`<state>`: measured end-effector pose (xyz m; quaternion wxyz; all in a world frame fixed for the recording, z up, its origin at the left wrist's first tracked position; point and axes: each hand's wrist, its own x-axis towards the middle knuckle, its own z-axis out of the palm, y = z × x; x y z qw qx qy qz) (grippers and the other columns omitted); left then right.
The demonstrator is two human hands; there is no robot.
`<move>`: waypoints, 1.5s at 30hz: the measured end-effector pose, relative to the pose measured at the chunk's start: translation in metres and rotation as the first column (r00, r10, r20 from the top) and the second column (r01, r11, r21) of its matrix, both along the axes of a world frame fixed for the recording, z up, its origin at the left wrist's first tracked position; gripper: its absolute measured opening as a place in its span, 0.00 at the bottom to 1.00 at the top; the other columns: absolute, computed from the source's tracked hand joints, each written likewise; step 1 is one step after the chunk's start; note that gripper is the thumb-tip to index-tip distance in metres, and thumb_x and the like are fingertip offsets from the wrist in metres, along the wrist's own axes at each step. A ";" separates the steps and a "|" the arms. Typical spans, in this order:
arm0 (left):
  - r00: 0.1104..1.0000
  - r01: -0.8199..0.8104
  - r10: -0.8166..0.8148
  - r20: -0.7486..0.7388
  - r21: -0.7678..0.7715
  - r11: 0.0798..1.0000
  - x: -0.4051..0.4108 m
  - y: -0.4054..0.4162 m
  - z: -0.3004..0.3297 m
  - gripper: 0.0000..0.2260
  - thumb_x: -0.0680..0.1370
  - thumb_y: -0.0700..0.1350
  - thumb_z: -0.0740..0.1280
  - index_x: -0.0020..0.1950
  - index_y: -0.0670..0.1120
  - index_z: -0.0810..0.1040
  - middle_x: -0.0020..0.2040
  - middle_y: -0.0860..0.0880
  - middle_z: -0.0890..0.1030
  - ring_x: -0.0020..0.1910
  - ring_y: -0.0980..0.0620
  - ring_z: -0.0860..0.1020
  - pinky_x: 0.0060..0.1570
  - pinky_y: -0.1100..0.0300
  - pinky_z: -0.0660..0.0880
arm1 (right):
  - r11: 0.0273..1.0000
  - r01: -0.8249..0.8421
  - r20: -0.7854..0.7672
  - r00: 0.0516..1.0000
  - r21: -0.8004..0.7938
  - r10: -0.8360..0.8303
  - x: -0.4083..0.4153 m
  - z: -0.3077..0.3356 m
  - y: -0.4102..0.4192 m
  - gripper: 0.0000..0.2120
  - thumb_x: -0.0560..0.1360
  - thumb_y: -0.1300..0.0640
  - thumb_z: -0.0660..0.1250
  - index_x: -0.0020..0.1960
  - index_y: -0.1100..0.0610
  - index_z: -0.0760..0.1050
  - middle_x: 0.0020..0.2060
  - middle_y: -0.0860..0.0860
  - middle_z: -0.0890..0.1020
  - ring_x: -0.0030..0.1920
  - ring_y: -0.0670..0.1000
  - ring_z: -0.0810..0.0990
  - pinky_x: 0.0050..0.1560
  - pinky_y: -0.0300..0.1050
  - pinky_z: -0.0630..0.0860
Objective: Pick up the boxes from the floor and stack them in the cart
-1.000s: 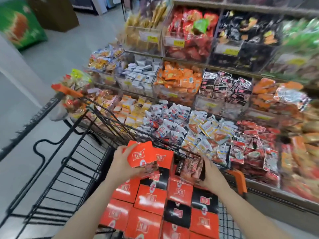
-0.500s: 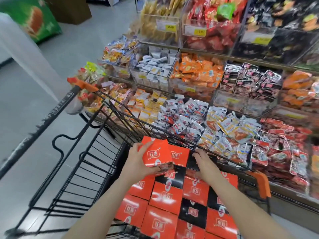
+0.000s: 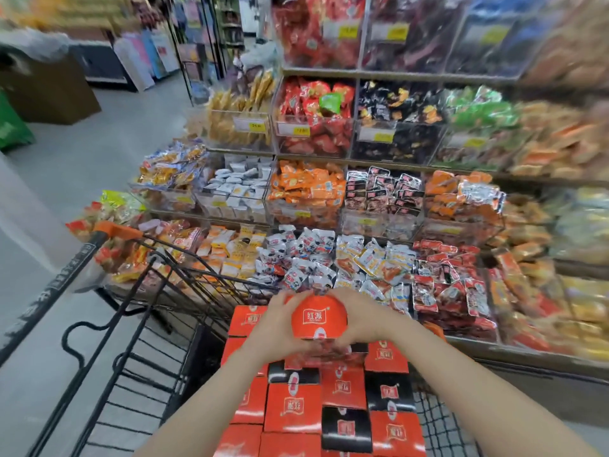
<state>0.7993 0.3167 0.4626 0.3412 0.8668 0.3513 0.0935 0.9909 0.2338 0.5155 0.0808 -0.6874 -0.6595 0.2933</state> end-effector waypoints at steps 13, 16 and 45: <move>0.868 0.225 -0.195 -0.458 0.012 0.974 -0.017 -0.020 -0.125 0.32 0.79 0.59 0.58 0.78 0.52 0.47 0.78 0.47 0.45 0.77 0.46 0.49 0.74 0.52 0.53 | 0.959 0.203 -0.028 0.977 -0.198 -0.212 0.049 -0.073 -0.100 0.44 0.61 0.49 0.77 0.72 0.51 0.59 0.62 0.47 0.68 0.62 0.47 0.70 0.65 0.42 0.68; 0.881 0.210 -0.161 -0.444 0.062 0.976 -0.022 -0.025 -0.137 0.38 0.72 0.73 0.38 0.77 0.55 0.43 0.77 0.50 0.37 0.76 0.49 0.40 0.75 0.49 0.49 | 0.975 0.146 -0.007 0.989 -0.165 -0.149 0.038 -0.123 -0.092 0.46 0.62 0.46 0.77 0.74 0.51 0.58 0.70 0.49 0.64 0.70 0.49 0.63 0.73 0.46 0.60; 0.895 0.410 -0.314 -0.318 0.305 0.859 0.050 -0.010 -0.017 0.27 0.79 0.59 0.58 0.74 0.47 0.60 0.70 0.46 0.66 0.67 0.46 0.68 0.61 0.52 0.71 | 0.867 0.435 0.224 0.845 0.242 -0.486 0.034 -0.057 -0.129 0.26 0.76 0.51 0.65 0.72 0.54 0.65 0.72 0.51 0.65 0.73 0.52 0.60 0.72 0.42 0.55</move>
